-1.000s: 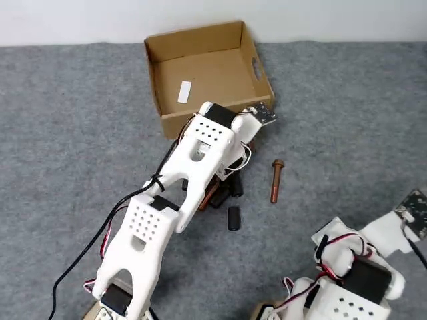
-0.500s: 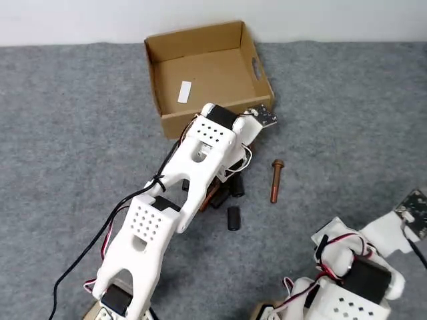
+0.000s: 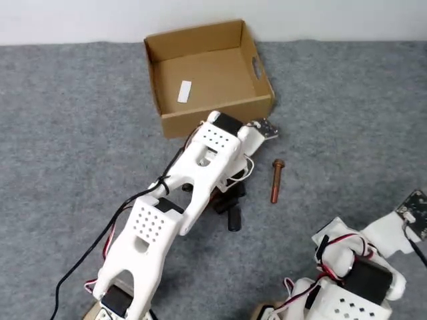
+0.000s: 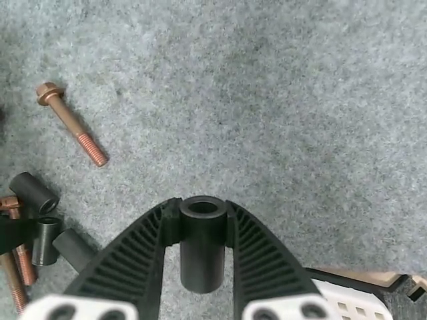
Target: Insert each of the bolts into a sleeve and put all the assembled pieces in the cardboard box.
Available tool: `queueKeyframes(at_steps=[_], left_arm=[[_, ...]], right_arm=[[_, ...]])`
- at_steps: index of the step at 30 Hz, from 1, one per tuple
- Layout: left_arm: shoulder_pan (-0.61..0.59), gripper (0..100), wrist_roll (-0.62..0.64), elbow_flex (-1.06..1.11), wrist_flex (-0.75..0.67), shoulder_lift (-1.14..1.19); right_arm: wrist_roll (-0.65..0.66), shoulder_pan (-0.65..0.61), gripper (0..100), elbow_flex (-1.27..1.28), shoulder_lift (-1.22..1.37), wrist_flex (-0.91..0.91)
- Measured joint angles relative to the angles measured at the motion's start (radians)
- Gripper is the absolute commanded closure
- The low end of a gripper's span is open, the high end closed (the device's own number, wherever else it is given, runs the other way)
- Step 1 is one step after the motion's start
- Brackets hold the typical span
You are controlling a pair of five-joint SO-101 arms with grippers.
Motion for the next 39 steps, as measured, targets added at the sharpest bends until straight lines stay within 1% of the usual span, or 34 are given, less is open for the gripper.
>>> queueKeyframes(at_steps=[2, 4, 8, 11, 16, 20, 22, 25, 27, 32, 35, 39], left_arm=[[0.0, 97, 0.0, 0.0, 0.0, 0.0], [0.006, 99, 0.0, 0.0, 0.0, 0.0], [0.015, 100, 0.0, 0.0, 0.002, -0.009], [0.031, 100, 0.0, 0.025, 0.0, -0.068], [0.084, 100, 0.0, 0.158, 0.0, -0.327], [0.095, 100, 0.002, 0.331, 0.0, -0.582], [0.092, 100, 0.057, 0.431, 0.0, -0.698], [0.074, 100, 0.212, 0.591, 0.003, -0.848], [0.057, 100, 0.282, 0.683, 0.003, -0.936], [0.055, 100, 0.311, 0.845, 0.003, -1.145], [0.055, 100, 0.318, 0.928, -0.051, -1.289], [0.055, 100, 0.318, 1.091, -0.176, -1.516]], right_arm=[[0.0, 0.0, 99.1, 0.0, 0.0, 0.0], [0.0, 0.0, 99.1, 0.0, 0.0, 0.0], [0.0, 0.0, 99.1, 0.0, 0.0, 0.0], [0.0, 0.0, 99.1, 0.0, 0.0, 0.0], [0.003, 0.0, 99.1, 0.0, -0.002, 0.0], [0.069, -0.037, 99.1, 0.0, -0.121, 0.0], [0.097, -0.069, 99.1, 0.014, -0.19, 0.0], [0.121, -0.132, 99.1, 0.032, -0.288, 0.0], [0.138, -0.169, 99.1, 0.037, -0.339, 0.0], [0.178, -0.247, 99.1, 0.044, -0.397, -0.011], [0.193, -0.284, 99.1, 0.049, -0.404, -0.02], [0.196, -0.341, 99.1, 0.051, -0.404, -0.032]])
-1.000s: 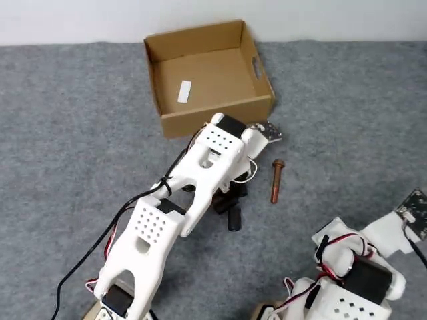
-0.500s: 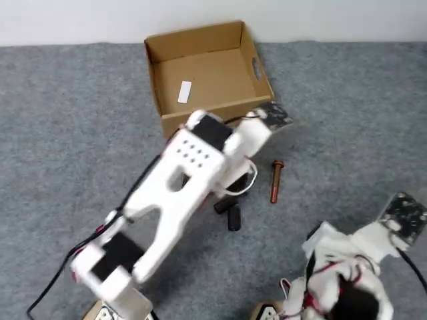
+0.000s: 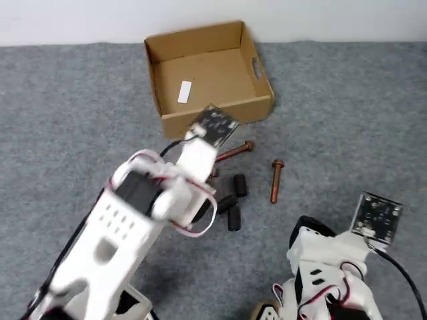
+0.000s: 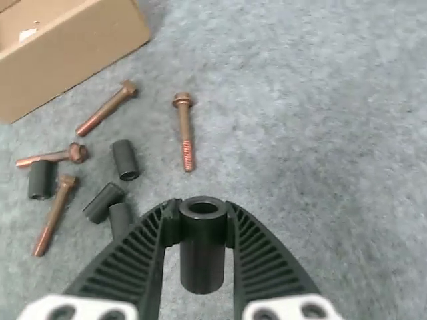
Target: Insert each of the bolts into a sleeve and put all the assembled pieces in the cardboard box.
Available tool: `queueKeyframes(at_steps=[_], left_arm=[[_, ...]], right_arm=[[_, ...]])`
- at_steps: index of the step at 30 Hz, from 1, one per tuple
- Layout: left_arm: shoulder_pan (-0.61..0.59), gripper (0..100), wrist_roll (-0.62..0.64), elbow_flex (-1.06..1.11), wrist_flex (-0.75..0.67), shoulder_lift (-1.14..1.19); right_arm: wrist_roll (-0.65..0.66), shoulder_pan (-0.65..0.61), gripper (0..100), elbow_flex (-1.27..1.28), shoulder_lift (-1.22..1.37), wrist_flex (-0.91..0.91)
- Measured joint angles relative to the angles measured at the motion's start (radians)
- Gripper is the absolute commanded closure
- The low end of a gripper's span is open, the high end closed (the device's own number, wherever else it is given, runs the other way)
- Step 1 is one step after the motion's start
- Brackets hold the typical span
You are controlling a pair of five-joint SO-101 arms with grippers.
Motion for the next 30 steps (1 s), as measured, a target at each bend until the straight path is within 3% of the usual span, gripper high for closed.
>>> queueKeyframes(at_steps=[7, 15, 23, 30], left_arm=[[0.0, 100, 0.037, 0.354, -0.252, -0.422], [0.0, 100, 0.071, 0.598, -0.522, -0.884], [0.0, 100, 0.086, 0.746, -0.601, -1.197], [0.002, 100, 0.275, 0.744, -0.632, -1.218]], right_arm=[[0.011, -0.163, 99.1, 0.089, 0.0, -0.089], [0.058, -0.43, 99.1, 0.173, 0.0, -0.247], [0.06, -0.72, 99.1, 0.199, 0.002, -0.351], [0.224, -0.809, 99.1, 0.199, 0.006, -0.43]])
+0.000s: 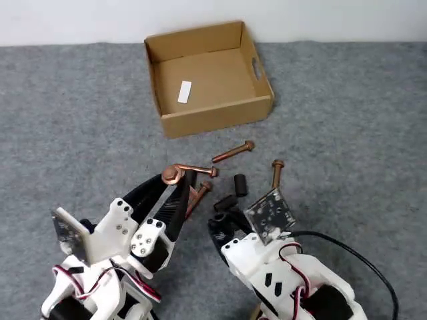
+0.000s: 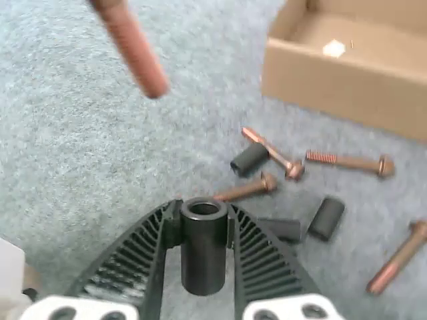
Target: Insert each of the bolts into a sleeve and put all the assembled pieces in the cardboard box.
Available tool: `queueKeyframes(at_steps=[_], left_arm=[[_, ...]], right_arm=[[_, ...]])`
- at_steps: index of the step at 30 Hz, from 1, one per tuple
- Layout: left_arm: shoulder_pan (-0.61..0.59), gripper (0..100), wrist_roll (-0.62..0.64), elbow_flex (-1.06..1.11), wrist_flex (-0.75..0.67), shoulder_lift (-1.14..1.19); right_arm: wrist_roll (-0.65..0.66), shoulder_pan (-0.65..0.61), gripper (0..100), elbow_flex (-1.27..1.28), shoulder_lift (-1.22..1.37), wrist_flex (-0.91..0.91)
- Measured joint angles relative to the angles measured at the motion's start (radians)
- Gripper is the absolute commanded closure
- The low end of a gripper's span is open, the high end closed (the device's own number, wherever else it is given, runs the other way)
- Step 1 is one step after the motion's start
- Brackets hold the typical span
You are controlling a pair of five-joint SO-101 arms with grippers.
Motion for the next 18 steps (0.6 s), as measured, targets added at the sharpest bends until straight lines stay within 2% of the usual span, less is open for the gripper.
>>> queueKeyframes(at_steps=[8, 18], left_arm=[[0.066, 100, 0.089, -0.018, -0.003, 0.0], [0.08, 100, 0.121, 0.034, -0.003, 0.0]], right_arm=[[0.127, -0.006, 99.1, 0.0, 0.003, -0.089], [0.15, -0.044, 99.1, 0.0, 0.008, -0.123]])
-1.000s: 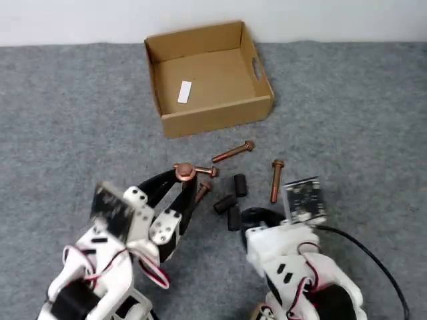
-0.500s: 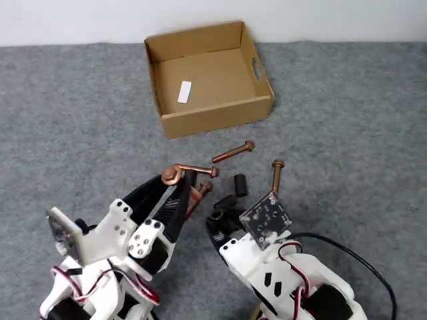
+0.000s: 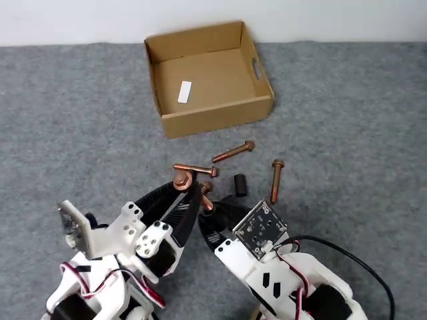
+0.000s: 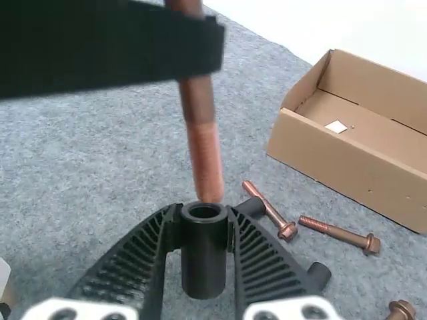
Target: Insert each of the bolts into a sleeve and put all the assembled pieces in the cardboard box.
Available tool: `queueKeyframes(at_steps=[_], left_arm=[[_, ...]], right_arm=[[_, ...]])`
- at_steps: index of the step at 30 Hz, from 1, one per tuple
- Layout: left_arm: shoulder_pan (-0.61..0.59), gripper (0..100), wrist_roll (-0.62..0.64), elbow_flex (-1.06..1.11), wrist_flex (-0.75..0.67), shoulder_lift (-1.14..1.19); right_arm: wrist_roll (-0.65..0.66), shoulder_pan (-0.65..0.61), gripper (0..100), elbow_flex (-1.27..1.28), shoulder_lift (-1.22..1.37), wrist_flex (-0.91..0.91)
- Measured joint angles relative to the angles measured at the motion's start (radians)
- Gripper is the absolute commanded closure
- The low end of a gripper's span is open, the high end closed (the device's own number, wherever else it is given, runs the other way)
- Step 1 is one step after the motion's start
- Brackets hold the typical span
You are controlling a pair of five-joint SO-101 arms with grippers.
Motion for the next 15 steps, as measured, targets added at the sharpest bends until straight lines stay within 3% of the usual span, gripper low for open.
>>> queueKeyframes(at_steps=[15], left_arm=[[-0.002, 100, -0.003, 0.041, 0.0, -0.002]], right_arm=[[0.0, 0.002, 99.1, 0.0, -0.005, 0.0]])
